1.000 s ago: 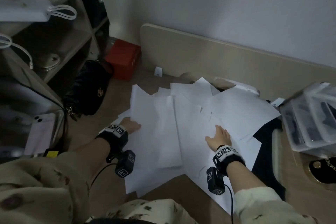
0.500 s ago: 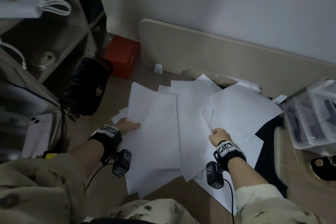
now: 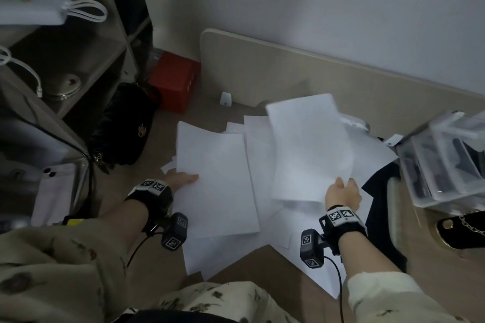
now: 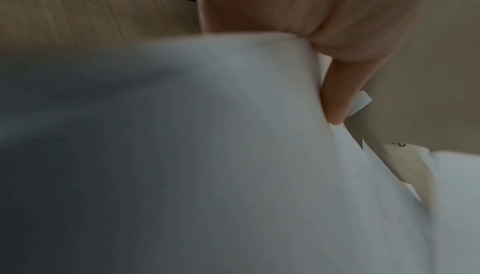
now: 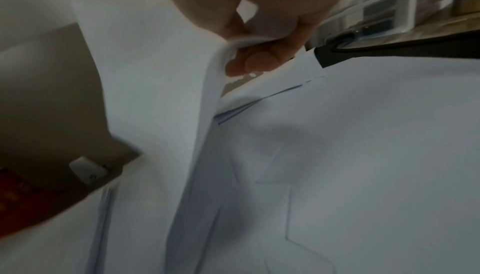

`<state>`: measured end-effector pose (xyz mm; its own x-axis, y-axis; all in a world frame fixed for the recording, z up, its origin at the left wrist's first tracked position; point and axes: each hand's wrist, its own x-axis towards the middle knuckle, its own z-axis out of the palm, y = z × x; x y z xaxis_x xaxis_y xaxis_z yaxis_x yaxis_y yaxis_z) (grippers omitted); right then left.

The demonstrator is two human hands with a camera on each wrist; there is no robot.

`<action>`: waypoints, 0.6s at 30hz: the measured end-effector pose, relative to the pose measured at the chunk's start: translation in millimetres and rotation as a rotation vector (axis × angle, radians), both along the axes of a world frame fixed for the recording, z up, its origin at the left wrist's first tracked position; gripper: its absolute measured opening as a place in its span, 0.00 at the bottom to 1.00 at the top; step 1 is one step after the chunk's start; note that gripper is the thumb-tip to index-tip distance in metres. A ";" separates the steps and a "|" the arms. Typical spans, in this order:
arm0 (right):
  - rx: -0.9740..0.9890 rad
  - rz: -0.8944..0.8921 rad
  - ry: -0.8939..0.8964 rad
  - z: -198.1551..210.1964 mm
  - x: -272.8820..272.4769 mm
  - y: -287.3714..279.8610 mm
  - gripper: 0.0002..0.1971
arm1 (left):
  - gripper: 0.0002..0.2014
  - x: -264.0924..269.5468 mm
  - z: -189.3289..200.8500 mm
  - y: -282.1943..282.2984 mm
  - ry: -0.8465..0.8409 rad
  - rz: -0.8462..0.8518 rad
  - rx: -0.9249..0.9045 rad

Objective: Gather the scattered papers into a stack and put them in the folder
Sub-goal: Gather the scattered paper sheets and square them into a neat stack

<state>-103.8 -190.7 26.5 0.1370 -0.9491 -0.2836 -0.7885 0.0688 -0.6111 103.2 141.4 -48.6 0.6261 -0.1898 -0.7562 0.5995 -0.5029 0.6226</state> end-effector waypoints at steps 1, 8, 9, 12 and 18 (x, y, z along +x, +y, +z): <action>0.009 -0.042 -0.044 -0.7 0.1 -3.3 0.22 | 0.28 -1.5 1.9 -0.8 0.000 0.004 -0.008; 0.212 0.175 -0.322 -10.5 11.6 18.2 0.11 | 0.31 -18.3 27.1 -10.3 0.037 0.096 -0.138; 0.258 0.242 -0.305 -11.4 13.9 27.1 0.10 | 0.33 -18.4 25.0 -10.5 0.041 0.119 -0.164; 0.352 0.450 -0.228 -12.5 22.0 57.6 0.08 | 0.46 -17.0 20.9 -10.7 0.084 0.128 -0.190; 0.445 0.701 -0.083 -28.1 35.1 98.3 0.09 | 0.47 -19.6 23.2 -10.0 0.113 0.100 -0.188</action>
